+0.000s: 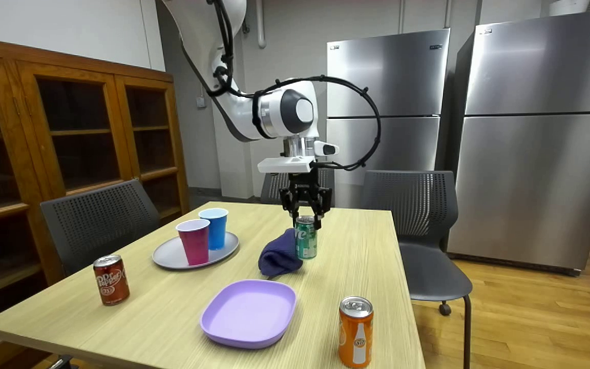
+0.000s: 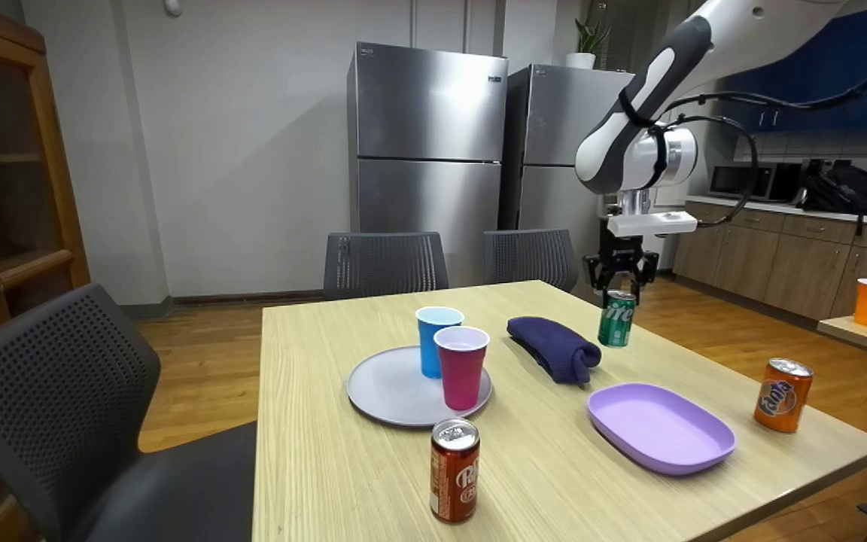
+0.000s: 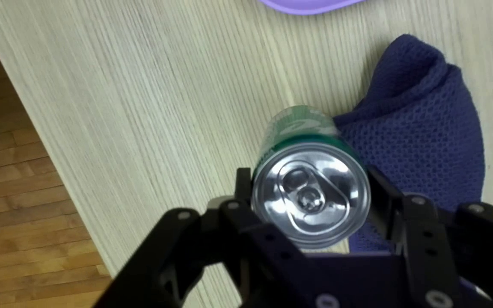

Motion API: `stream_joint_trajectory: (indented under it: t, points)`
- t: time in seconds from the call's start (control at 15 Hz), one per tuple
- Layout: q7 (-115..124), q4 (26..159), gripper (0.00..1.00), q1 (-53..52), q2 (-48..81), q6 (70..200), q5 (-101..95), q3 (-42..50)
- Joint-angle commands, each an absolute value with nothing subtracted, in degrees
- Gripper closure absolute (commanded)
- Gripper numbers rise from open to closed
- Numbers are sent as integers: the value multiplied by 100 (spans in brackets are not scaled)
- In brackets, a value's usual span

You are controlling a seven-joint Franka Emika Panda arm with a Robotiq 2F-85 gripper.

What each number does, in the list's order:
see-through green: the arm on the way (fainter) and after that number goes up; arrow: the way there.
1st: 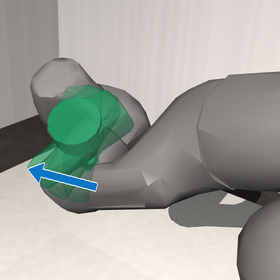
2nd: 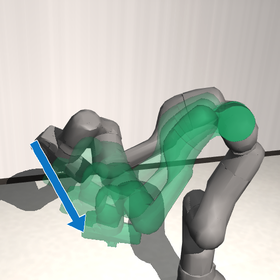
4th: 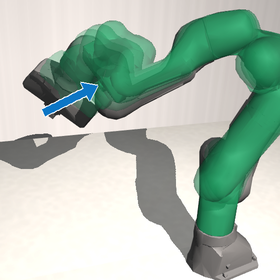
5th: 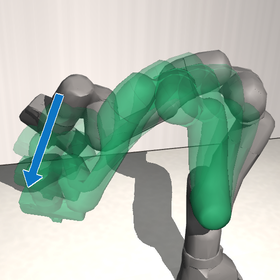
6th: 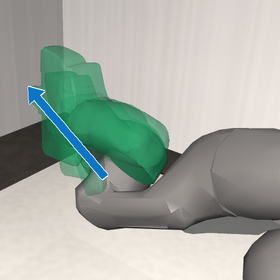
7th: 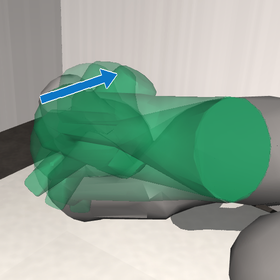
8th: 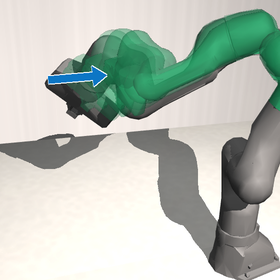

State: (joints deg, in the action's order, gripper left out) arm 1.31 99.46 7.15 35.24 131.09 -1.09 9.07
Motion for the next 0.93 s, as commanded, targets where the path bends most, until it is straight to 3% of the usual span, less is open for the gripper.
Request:
stream_joint_trajectory:
  t: [0.0, 0.87]
  points:
    - [-467, 10814, 60, 779, 2736, 13143, -210, 677]
    - [-1694, 12356, 60, 694, 1860, 13656, -654, 410]
